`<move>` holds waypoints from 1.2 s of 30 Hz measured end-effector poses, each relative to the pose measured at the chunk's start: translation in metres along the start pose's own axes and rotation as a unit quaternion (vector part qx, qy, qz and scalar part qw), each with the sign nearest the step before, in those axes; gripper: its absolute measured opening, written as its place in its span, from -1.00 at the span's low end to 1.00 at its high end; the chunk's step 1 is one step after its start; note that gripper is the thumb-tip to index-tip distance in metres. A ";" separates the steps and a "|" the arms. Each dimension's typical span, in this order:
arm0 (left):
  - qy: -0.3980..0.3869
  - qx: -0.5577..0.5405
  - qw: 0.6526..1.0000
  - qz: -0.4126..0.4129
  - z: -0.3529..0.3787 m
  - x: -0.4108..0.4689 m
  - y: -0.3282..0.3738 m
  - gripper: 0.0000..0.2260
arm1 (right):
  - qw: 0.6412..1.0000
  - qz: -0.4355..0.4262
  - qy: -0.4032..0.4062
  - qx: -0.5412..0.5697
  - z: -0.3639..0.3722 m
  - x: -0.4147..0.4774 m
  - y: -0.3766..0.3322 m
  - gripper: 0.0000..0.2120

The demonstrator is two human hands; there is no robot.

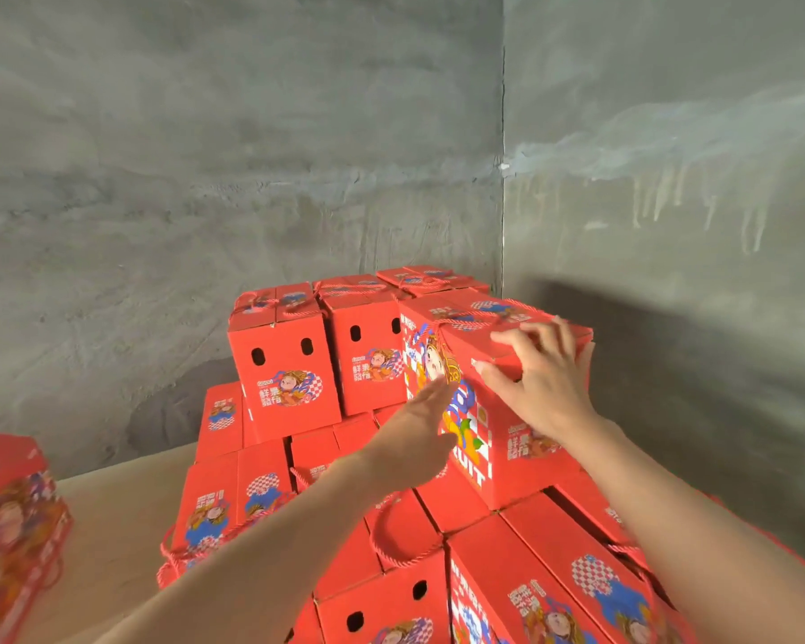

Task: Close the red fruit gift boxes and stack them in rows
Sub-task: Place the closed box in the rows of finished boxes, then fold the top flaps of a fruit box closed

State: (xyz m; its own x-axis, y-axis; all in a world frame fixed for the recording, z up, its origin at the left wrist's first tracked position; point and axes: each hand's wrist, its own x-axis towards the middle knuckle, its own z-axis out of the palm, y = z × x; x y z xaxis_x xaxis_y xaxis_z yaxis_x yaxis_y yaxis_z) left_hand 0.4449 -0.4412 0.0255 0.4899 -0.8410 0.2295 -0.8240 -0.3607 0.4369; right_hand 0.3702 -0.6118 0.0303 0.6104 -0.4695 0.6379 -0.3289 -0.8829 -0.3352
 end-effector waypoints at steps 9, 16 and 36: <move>0.076 0.065 0.985 -0.142 -0.039 -0.208 -0.067 -0.84 | 0.982 -0.177 0.010 0.071 0.000 -0.083 -0.113 -0.68; 0.155 0.077 0.927 -0.332 -0.100 -0.437 -0.112 -0.84 | 0.928 -0.251 -0.232 0.152 0.021 -0.179 -0.241 -0.83; 0.354 0.036 0.806 -0.474 -0.209 -0.748 -0.111 -0.79 | 0.775 -0.196 -0.557 0.227 -0.017 -0.456 -0.626 -0.34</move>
State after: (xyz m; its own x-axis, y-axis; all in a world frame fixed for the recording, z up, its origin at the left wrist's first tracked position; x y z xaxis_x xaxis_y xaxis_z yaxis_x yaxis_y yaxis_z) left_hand 0.2293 0.3127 -0.0127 0.9274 0.2565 0.2722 0.0132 -0.7498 0.6615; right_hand 0.2853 0.1552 -0.0389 0.9256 0.3444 -0.1573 0.1712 -0.7512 -0.6375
